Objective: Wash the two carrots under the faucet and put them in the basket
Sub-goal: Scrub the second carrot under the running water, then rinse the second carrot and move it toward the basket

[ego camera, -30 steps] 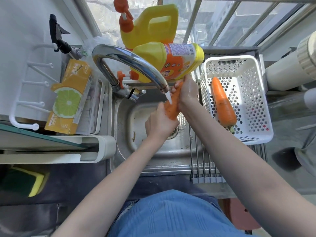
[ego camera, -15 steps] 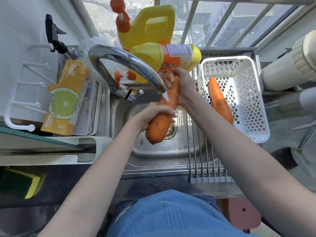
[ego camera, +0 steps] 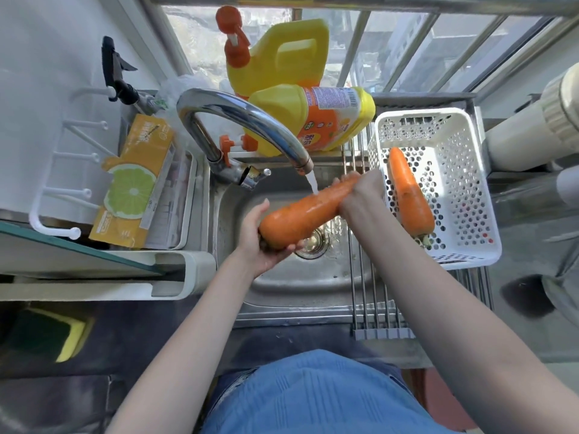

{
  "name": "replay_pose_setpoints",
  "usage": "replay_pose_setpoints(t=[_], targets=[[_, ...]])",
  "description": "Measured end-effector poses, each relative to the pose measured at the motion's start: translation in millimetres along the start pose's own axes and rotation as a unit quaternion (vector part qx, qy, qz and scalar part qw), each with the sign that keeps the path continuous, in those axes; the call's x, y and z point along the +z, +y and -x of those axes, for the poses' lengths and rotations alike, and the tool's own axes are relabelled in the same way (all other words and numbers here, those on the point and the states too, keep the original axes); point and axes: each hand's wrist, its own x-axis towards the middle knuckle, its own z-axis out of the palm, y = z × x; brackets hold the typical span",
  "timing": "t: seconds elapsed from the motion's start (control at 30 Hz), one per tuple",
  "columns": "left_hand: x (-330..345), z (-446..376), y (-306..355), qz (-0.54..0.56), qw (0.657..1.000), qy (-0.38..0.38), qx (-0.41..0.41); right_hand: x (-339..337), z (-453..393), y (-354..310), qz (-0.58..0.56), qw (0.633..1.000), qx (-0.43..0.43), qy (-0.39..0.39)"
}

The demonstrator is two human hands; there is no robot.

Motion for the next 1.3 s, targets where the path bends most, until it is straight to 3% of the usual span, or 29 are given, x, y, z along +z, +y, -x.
replay_pose_setpoints(t=[0.1,0.2,0.23,0.3,0.37,0.43,0.53,0.63,0.7,0.8,0.93,1.03,1.3], targets=[[12.9,-4.9,-5.4,0.057,0.991,0.092,0.076,2.5,12.4,-1.6,-0.028,0.999,-0.036,0.008],[23.9,-13.2,-1.9,0.033,0.980,0.164,0.111,8.2,22.4,3.2,-0.051,0.991,-0.082,0.092],[24.2,-16.5,0.0,0.026,0.981,0.159,0.110,7.5,26.5,5.5,-0.034,0.991,-0.107,0.077],[20.7,-22.4,5.1,0.003,0.987,0.124,0.098,-0.7,30.3,9.6,0.021,0.989,-0.142,-0.028],[16.6,-24.6,7.4,-0.046,0.992,0.080,0.081,-14.2,32.1,11.3,0.099,0.972,-0.161,-0.137],[14.5,-23.9,4.9,-0.112,0.990,0.045,0.073,-23.1,34.1,2.6,0.171,0.953,-0.159,-0.192],[13.3,-23.3,-3.8,-0.267,0.957,0.083,0.082,-29.9,38.7,-14.9,0.287,0.925,-0.178,-0.173],[16.9,-26.1,-2.3,-0.372,0.905,0.165,0.123,-35.4,42.5,-12.0,0.348,0.885,-0.276,-0.138],[19.2,-29.7,10.0,-0.268,0.938,0.170,0.140,-38.1,47.6,0.2,0.376,0.857,-0.334,-0.115],[15.8,-31.4,45.0,-0.004,0.981,0.133,0.138,-40.3,48.9,15.4,0.396,0.846,-0.352,-0.064],[20.6,-26.6,76.2,0.269,0.961,0.017,0.054,-43.0,38.3,25.4,0.405,0.856,-0.319,-0.032],[33.6,-29.7,84.0,0.315,0.948,0.005,0.039,-44.9,35.3,33.9,0.392,0.867,-0.306,-0.038],[38.7,-35.4,85.8,0.236,0.971,0.023,0.022,-42.4,25.9,48.0,0.436,0.841,-0.317,-0.048]])
